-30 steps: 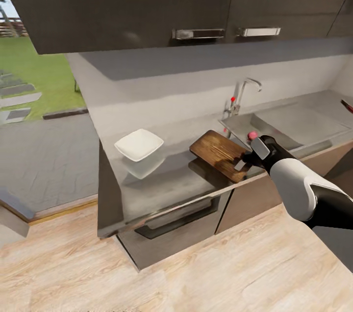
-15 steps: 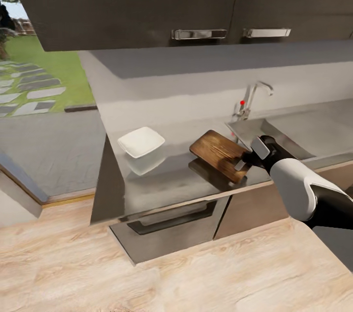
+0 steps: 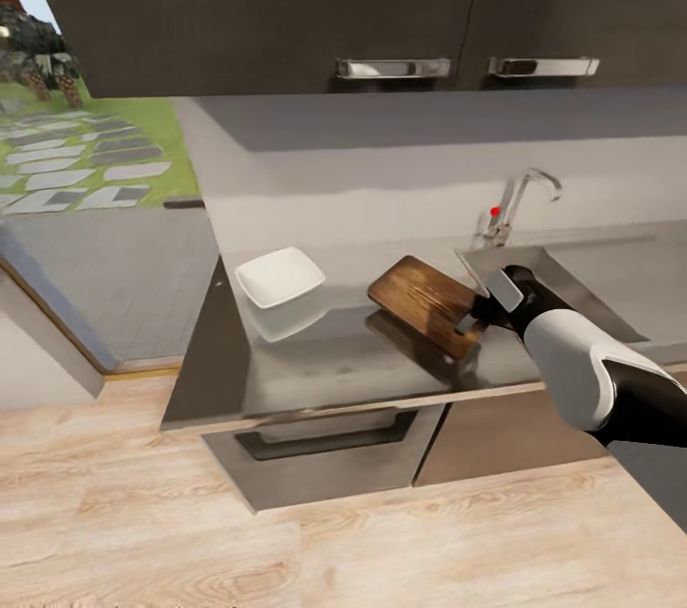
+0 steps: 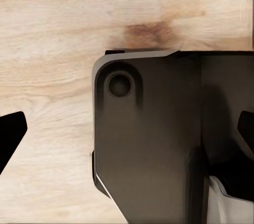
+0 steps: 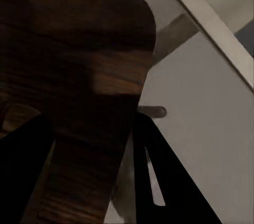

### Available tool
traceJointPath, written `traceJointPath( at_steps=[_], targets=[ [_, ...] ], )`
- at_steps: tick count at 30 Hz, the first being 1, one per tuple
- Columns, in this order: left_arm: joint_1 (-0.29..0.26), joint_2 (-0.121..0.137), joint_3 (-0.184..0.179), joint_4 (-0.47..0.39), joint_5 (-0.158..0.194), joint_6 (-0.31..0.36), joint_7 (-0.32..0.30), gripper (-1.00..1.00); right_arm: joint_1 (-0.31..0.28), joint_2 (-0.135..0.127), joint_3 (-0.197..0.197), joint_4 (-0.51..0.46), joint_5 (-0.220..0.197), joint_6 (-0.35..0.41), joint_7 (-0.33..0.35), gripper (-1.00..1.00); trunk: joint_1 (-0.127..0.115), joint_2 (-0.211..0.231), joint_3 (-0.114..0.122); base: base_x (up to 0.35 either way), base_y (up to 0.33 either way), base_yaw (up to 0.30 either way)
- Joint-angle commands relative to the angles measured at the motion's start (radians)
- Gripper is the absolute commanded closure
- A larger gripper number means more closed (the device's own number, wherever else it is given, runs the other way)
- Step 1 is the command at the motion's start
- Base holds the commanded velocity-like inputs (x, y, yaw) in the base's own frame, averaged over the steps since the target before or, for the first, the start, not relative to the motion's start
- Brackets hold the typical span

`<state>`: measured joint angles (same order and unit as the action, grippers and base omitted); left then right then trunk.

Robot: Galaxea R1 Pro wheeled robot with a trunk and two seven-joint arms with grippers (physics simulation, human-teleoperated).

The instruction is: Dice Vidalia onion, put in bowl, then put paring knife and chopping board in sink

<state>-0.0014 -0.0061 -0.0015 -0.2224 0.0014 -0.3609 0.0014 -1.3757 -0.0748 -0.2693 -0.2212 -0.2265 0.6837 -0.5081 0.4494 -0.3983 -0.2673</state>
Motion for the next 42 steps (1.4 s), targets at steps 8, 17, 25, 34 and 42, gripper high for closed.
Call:
traceJointPath(
  at_steps=[8,17,25,34,42],
  targets=[
    [0.0,0.002,-0.001,-0.002,-0.005,-0.004,-0.001,-1.0,0.0,0.0,0.003,-0.013,-0.012,0.006,-0.011,1.0,0.001,-0.002,-0.002,0.016,-0.045,0.162],
    [0.0,0.02,0.003,-0.014,-0.006,-0.026,0.0,-1.0,0.0,-0.002,0.123,-0.029,0.0,0.016,-0.013,1.0,0.001,-0.002,-0.002,0.0,-0.001,0.007],
    [0.0,0.017,0.002,-0.016,-0.006,-0.093,-0.001,-1.0,0.0,-0.006,0.189,-0.16,0.0,0.164,-0.011,1.0,0.001,-0.002,-0.002,0.0,0.0,0.0],
    [0.0,0.015,0.0,-0.015,-0.005,-0.098,-0.001,-1.0,-0.002,-0.009,0.196,-0.25,0.0,0.291,0.132,1.0,0.001,-0.002,-0.002,0.0,0.0,0.0],
    [0.0,0.015,0.0,-0.014,-0.005,-0.098,-0.001,-1.0,-0.002,-0.02,0.41,-0.228,0.003,0.299,0.422,1.0,0.001,-0.002,-0.002,0.0,0.0,0.0]
  ],
)
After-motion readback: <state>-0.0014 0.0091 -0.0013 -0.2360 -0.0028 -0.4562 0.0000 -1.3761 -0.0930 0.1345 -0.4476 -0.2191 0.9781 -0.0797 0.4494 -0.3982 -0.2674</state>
